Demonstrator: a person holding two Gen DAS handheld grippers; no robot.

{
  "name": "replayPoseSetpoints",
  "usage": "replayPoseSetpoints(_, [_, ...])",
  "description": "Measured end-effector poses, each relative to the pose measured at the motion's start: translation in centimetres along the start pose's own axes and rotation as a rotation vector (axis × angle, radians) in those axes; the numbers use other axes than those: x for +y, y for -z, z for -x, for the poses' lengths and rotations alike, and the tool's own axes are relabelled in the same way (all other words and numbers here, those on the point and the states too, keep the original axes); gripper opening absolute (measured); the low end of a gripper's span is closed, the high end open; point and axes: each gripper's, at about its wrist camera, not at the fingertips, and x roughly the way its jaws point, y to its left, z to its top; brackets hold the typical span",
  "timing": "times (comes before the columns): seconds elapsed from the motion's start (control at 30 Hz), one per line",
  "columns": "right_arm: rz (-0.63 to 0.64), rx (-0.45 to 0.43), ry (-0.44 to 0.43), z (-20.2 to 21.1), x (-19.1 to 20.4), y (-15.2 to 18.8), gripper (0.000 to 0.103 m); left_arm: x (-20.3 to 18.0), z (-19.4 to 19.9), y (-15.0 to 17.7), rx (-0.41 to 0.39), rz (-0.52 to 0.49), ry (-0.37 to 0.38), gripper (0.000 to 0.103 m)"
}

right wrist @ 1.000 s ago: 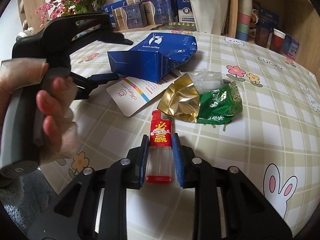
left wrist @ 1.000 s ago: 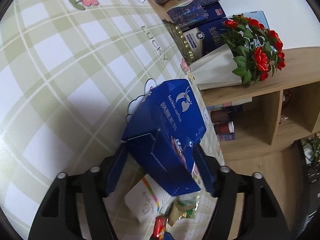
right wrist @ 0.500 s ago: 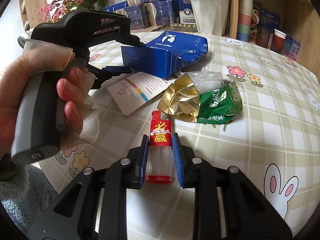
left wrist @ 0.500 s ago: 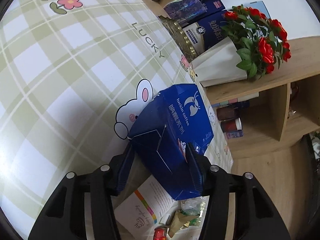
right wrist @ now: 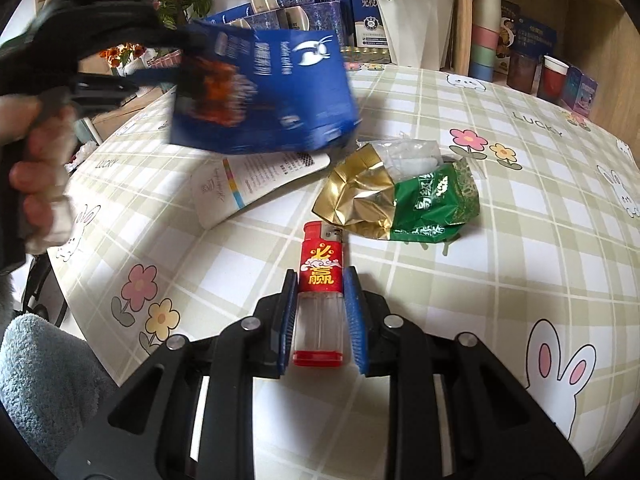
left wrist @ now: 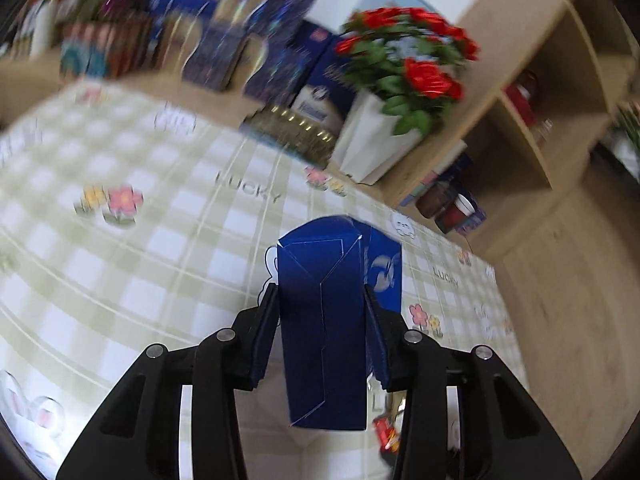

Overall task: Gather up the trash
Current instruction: 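Grasp the blue coffee box with the left tool while the right tool holds the lighter, then carry the blue box into the bin and open the left tool while the right tool holds the lighter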

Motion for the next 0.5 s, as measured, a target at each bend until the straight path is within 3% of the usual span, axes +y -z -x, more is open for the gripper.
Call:
replayPoseSetpoints(0.23, [-0.01, -0.022, -0.008, 1.1, 0.1, 0.7, 0.026, -1.2, 3.5, 1.8, 0.012, -0.166, -0.01, 0.039])
replayPoseSetpoints(0.5, [-0.057, -0.08, -0.019, 3.2, 0.0, 0.5, 0.026, 0.0, 6.5, 1.8, 0.008, -0.141, 0.011, 0.039])
